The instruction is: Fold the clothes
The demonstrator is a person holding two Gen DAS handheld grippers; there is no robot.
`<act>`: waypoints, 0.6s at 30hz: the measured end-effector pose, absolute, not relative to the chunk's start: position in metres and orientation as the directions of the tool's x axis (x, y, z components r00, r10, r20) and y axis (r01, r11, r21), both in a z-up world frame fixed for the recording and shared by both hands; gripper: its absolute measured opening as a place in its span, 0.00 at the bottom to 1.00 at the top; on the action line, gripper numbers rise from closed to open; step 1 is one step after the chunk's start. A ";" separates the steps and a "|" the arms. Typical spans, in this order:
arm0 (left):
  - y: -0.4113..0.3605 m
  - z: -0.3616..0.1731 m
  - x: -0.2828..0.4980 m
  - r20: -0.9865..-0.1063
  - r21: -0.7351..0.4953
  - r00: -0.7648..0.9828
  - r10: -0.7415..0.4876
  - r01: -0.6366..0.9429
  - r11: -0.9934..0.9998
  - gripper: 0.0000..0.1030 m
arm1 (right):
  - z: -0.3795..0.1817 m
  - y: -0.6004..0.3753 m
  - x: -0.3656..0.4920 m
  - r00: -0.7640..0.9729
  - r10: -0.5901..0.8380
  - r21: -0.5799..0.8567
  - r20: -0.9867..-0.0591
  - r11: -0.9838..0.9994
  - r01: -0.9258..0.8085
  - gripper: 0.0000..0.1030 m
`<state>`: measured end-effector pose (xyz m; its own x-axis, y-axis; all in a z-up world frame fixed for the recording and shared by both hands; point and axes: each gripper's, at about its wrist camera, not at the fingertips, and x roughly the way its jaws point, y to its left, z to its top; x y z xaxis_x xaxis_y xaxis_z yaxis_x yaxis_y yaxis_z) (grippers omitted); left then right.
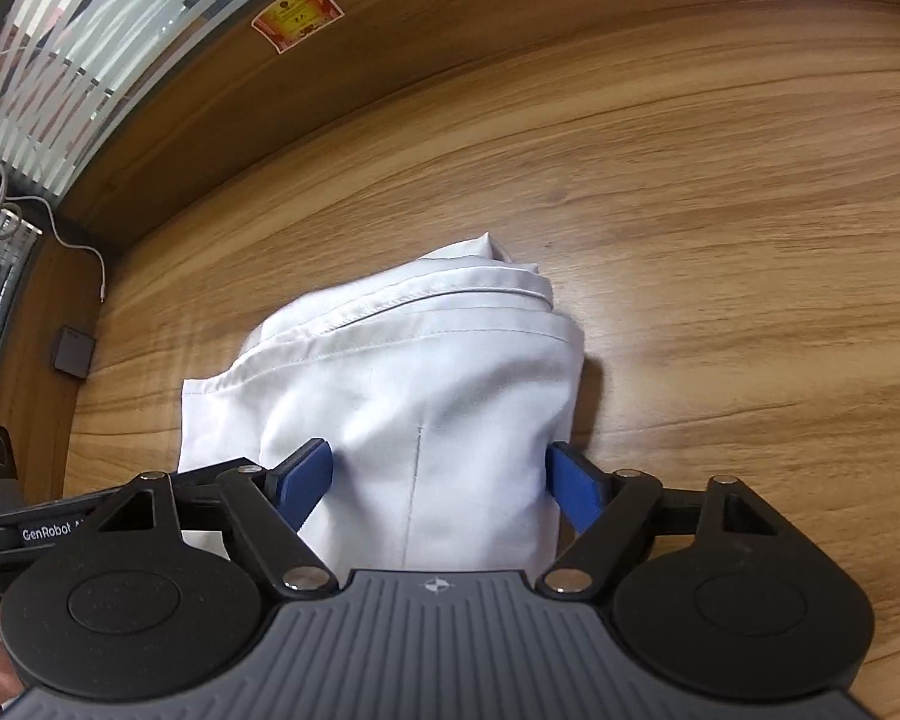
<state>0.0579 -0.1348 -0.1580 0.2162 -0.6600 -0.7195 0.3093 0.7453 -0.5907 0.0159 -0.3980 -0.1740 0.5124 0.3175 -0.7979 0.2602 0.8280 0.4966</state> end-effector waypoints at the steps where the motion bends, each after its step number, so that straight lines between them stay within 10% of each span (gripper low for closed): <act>1: -0.137 -0.159 0.058 -0.716 -0.597 0.218 -0.663 0.302 0.744 0.69 | -0.174 -0.397 0.016 0.514 0.317 0.496 -0.797 0.829 0.258 0.76; 7: -0.147 -0.158 0.052 -0.738 -0.574 0.245 -0.629 0.263 0.775 0.52 | -0.169 -0.387 0.015 0.523 0.323 0.495 -0.789 0.839 0.228 0.40; 18: -0.130 -0.123 0.040 -0.705 -0.497 0.417 -0.574 0.286 0.819 0.24 | -0.132 -0.353 0.030 0.570 0.348 0.522 -0.744 0.835 0.172 0.23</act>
<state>0.0395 -0.1297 -0.1234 0.4173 -0.5738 -0.7047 0.2861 0.8190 -0.4974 0.0304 -0.3526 -0.1321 0.5699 0.3477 -0.7445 0.1724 0.8353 0.5221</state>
